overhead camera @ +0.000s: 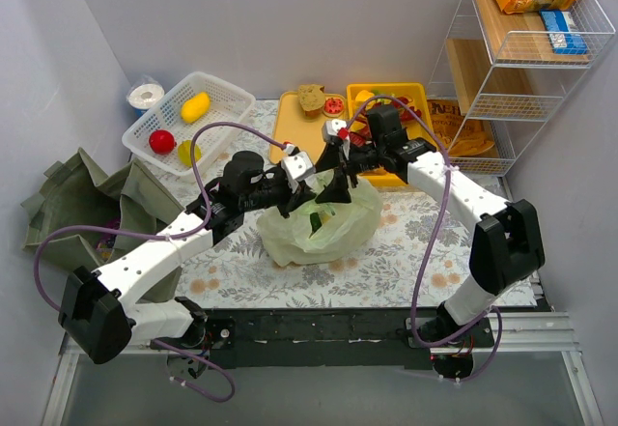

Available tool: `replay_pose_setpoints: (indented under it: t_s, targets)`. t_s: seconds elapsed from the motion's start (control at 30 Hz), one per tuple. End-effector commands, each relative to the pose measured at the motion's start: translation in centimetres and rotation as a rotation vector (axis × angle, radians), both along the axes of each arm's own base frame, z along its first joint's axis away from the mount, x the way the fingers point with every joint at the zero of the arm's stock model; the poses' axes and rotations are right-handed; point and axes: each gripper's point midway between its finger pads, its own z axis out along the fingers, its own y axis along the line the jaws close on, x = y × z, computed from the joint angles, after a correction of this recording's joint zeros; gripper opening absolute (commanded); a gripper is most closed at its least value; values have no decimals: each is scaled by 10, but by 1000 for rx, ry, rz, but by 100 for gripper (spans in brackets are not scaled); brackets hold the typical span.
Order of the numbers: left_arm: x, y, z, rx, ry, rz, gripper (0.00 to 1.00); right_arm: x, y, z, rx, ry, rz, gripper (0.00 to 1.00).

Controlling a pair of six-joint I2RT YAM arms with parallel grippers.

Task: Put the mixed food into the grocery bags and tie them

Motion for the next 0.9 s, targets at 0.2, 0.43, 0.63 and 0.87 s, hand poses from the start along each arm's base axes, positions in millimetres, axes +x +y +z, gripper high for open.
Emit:
replay_pose_setpoints:
  t_s: [0.2, 0.43, 0.63, 0.87]
  targets:
    - [3, 9, 13, 10, -80, 32, 0, -25, 4, -22, -31, 111, 116, 76]
    - [5, 12, 15, 8, -96, 46, 0, -17, 2, -32, -66, 90, 13, 46]
    - [4, 9, 15, -2, -90, 36, 0, -7, 0, -36, -88, 54, -113, 16]
    - [15, -1, 15, -42, -49, 65, 0, 7, -15, -17, -62, 32, -407, 1]
